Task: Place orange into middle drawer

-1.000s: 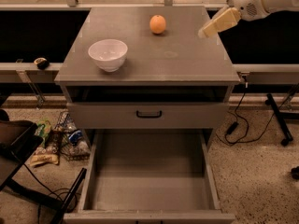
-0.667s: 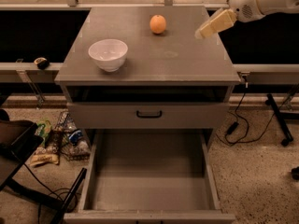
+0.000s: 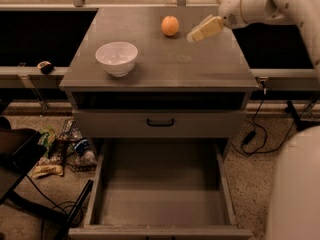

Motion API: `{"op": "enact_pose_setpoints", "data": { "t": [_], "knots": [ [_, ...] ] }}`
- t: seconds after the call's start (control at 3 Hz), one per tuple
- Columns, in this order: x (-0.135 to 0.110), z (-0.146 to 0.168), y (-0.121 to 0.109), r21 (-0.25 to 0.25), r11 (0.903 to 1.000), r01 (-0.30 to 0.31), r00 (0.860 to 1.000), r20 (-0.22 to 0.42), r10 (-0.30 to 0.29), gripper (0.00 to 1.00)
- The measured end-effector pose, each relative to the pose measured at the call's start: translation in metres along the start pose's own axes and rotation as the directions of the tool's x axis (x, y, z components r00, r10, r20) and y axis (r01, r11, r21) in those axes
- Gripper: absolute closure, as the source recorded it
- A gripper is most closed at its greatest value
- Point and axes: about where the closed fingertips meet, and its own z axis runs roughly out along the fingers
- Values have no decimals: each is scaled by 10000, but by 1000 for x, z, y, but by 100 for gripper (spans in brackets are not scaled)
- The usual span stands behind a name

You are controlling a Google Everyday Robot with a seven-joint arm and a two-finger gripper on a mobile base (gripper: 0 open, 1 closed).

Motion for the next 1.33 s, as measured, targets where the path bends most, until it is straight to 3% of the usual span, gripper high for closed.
{"op": "enact_pose_setpoints", "data": {
  "t": [0.33, 0.67, 1.0, 1.33],
  "knots": [
    [2, 55, -32, 913, 9951, -383, 9988, 335, 354, 0],
    [9, 84, -54, 1813, 9757, -1233, 9915, 634, 1135, 0],
    [25, 127, -61, 2168, 9446, -2463, 9686, 892, 2321, 0],
    [33, 149, -60, 2197, 9274, -3029, 9527, 967, 2882, 0]
  ]
}}
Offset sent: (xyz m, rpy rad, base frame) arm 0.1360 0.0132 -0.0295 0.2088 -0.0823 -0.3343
